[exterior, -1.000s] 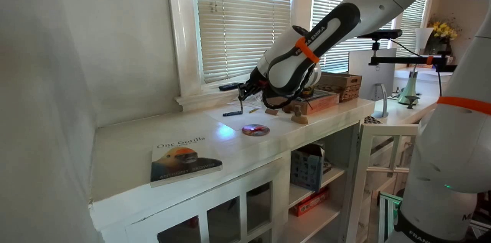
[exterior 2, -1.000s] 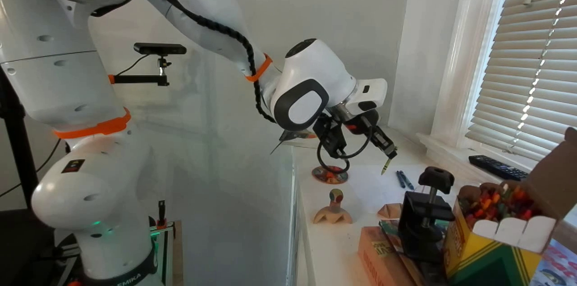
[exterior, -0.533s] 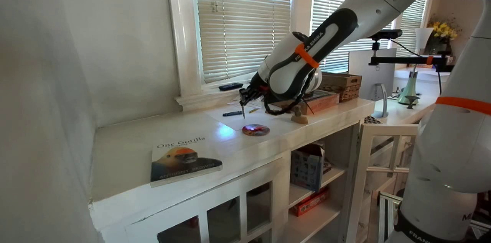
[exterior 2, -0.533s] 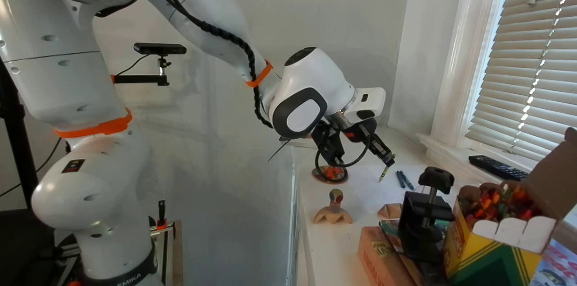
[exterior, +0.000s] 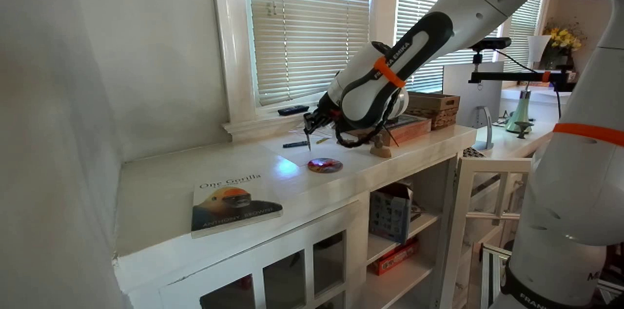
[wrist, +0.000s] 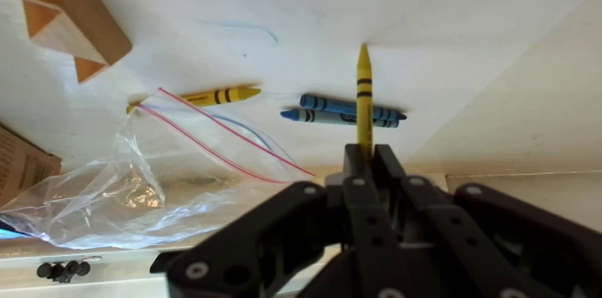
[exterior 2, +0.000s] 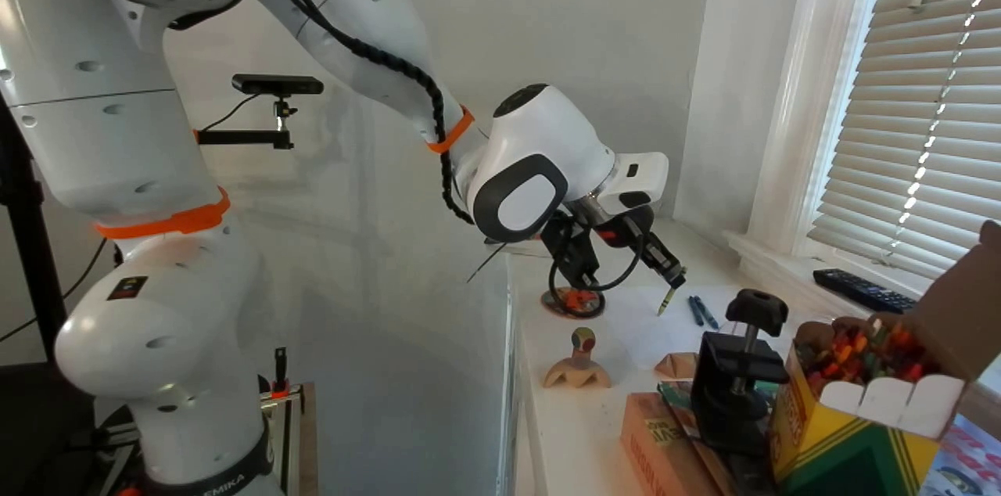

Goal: Pick up the crayon from the counter and write on the paper

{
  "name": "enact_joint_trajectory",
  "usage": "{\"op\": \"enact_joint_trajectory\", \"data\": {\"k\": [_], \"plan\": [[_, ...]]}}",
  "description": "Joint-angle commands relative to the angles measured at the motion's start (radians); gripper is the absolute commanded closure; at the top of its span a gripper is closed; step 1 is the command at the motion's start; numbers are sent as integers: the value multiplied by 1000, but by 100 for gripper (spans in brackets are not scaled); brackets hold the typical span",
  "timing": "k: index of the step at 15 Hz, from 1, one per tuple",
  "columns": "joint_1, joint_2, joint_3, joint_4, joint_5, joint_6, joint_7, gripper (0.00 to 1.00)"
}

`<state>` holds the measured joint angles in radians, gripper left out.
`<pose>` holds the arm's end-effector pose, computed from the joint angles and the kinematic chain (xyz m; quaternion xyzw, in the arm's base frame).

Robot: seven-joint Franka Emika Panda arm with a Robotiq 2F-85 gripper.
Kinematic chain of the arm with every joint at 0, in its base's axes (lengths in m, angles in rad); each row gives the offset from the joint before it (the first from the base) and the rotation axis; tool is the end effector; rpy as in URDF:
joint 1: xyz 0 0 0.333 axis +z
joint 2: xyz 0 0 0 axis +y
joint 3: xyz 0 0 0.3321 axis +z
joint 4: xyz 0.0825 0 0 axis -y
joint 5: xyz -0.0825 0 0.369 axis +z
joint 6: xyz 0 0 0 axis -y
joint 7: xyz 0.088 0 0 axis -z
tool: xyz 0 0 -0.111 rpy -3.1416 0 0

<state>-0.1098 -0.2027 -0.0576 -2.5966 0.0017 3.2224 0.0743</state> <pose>0.4600 -0.0787 0.4501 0.9085 -0.1129 0.4022 0.0129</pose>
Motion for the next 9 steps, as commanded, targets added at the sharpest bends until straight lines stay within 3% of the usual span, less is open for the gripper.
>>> {"op": "enact_joint_trajectory", "data": {"k": [1, 9], "plan": [[22, 26, -2, 3, 15, 36, -16, 98], [105, 39, -28, 0, 4, 78, -3, 98]]}}
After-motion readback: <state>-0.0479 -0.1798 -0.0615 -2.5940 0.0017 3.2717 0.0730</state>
